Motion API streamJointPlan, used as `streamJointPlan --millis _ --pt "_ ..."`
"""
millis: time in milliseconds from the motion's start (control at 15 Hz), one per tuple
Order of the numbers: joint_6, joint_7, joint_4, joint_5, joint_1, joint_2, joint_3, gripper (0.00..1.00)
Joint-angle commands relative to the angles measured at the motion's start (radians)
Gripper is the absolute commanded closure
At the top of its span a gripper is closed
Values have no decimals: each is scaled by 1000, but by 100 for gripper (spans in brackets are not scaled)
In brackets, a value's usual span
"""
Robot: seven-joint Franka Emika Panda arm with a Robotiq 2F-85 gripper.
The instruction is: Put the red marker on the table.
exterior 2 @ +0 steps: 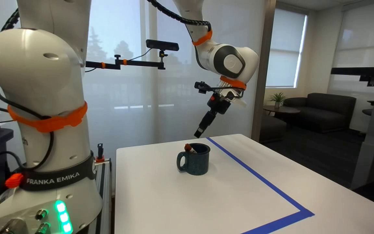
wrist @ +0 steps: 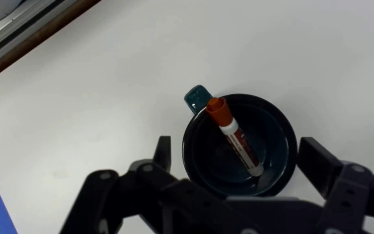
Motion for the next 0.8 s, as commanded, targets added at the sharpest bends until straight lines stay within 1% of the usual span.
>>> streamJointPlan --millis 0,133,200,267,333,400,467,533,600,667,733 --pt "50 -66 20 13 24 45 -4 0" --pt "69 -104 29 14 28 69 -5 0" --pt "76 -124 34 16 28 81 -6 2" --pt "78 -145 43 25 26 95 -6 10" --pt "75 -169 50 35 24 105 -6 27" --pt "71 -184 59 41 24 115 -7 30" --pt "66 -201 65 49 24 122 -7 22" --pt "61 -210 73 57 23 132 -6 46" --pt "59 -220 79 61 24 139 -7 30" --pt "55 -229 86 67 23 149 -6 25" --pt "55 -232 88 71 24 154 -6 34"
